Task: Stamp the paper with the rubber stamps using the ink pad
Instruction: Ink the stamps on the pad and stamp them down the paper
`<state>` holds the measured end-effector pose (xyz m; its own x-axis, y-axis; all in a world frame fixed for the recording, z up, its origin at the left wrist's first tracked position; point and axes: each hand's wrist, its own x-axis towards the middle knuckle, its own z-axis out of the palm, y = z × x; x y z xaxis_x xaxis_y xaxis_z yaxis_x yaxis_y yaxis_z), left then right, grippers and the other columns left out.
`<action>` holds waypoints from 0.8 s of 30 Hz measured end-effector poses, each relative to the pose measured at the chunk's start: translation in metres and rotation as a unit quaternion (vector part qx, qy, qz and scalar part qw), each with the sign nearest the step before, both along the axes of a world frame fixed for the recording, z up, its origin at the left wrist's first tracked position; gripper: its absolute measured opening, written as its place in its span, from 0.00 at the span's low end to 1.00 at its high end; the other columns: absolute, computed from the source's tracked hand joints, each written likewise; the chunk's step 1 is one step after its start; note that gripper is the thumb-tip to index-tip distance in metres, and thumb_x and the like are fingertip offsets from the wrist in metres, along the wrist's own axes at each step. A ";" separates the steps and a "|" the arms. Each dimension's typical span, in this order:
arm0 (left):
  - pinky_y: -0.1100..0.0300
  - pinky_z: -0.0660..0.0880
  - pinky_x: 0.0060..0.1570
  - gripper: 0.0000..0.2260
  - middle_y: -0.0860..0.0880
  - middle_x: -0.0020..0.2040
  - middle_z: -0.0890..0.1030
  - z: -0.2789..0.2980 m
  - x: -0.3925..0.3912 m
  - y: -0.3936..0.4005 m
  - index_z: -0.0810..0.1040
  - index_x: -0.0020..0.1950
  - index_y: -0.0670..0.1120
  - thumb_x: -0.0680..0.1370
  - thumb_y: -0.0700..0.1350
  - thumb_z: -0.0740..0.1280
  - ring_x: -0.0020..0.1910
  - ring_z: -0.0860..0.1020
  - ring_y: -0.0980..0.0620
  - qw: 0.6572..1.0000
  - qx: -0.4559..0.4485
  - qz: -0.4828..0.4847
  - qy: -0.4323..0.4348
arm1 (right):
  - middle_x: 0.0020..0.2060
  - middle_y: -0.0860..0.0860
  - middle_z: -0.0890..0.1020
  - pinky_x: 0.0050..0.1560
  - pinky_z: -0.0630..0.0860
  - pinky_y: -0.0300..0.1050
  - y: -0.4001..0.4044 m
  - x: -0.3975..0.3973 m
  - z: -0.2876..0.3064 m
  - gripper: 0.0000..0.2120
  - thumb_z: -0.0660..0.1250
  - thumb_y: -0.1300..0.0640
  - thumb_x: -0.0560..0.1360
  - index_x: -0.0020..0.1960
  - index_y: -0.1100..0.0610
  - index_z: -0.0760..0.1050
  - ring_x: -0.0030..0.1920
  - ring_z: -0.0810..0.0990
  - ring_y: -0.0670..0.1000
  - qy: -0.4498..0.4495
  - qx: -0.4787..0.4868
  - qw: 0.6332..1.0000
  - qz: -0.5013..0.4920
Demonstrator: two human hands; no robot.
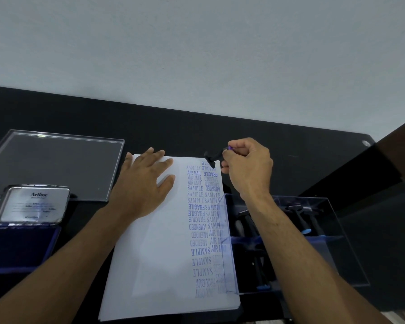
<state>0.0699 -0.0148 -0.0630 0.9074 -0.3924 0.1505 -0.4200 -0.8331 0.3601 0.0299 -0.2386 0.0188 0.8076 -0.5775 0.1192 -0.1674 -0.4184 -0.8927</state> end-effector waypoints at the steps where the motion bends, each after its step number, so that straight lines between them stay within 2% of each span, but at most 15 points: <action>1: 0.39 0.49 0.78 0.29 0.52 0.79 0.65 0.001 0.000 0.000 0.70 0.76 0.54 0.79 0.64 0.50 0.80 0.57 0.52 1.000 -0.002 -0.002 0.003 | 0.39 0.45 0.83 0.43 0.84 0.48 0.001 -0.001 0.001 0.06 0.72 0.59 0.73 0.48 0.50 0.81 0.40 0.85 0.47 -0.001 -0.001 1.000 0.002; 5: 0.41 0.49 0.79 0.29 0.52 0.79 0.65 0.008 -0.001 0.003 0.72 0.75 0.53 0.79 0.64 0.53 0.80 0.56 0.51 0.999 -0.038 0.000 -0.003 | 0.40 0.44 0.83 0.44 0.84 0.48 0.010 -0.005 0.007 0.07 0.72 0.59 0.74 0.50 0.50 0.81 0.41 0.84 0.47 -0.010 -0.014 1.000 0.019; 10: 0.43 0.52 0.78 0.26 0.49 0.77 0.69 0.023 -0.021 0.026 0.75 0.72 0.50 0.79 0.61 0.58 0.79 0.60 0.49 0.997 -0.069 0.015 -0.028 | 0.41 0.45 0.83 0.47 0.83 0.49 0.034 -0.013 0.018 0.11 0.71 0.60 0.72 0.51 0.47 0.82 0.42 0.84 0.48 -0.011 -0.001 0.997 0.070; 16: 0.42 0.52 0.79 0.24 0.48 0.78 0.66 0.037 -0.062 0.084 0.72 0.74 0.50 0.81 0.57 0.64 0.80 0.57 0.49 0.996 -0.067 0.053 -0.023 | 0.42 0.45 0.82 0.46 0.83 0.49 0.092 -0.027 0.028 0.10 0.72 0.59 0.72 0.50 0.48 0.83 0.43 0.83 0.49 0.005 -0.028 0.989 0.145; 18: 0.43 0.53 0.79 0.24 0.48 0.78 0.66 0.038 -0.077 0.108 0.71 0.74 0.50 0.81 0.58 0.64 0.80 0.57 0.50 0.995 -0.072 0.068 -0.031 | 0.44 0.45 0.82 0.47 0.83 0.49 0.116 -0.032 0.028 0.08 0.73 0.57 0.73 0.51 0.48 0.82 0.43 0.84 0.49 0.007 -0.042 0.984 0.170; 22: 0.42 0.61 0.76 0.26 0.48 0.76 0.70 0.037 -0.105 0.153 0.74 0.72 0.49 0.78 0.61 0.62 0.79 0.60 0.48 0.990 -0.078 0.105 -0.045 | 0.49 0.46 0.83 0.49 0.83 0.48 0.163 -0.044 0.024 0.10 0.73 0.54 0.75 0.55 0.48 0.81 0.44 0.83 0.48 0.024 -0.082 0.969 0.233; 24: 0.43 0.58 0.77 0.26 0.49 0.76 0.70 0.036 -0.118 0.173 0.73 0.72 0.49 0.78 0.61 0.61 0.79 0.60 0.49 0.989 -0.065 0.126 -0.042 | 0.51 0.45 0.82 0.52 0.82 0.45 0.185 -0.050 0.022 0.12 0.73 0.54 0.74 0.57 0.48 0.81 0.46 0.82 0.47 0.018 -0.099 0.960 0.261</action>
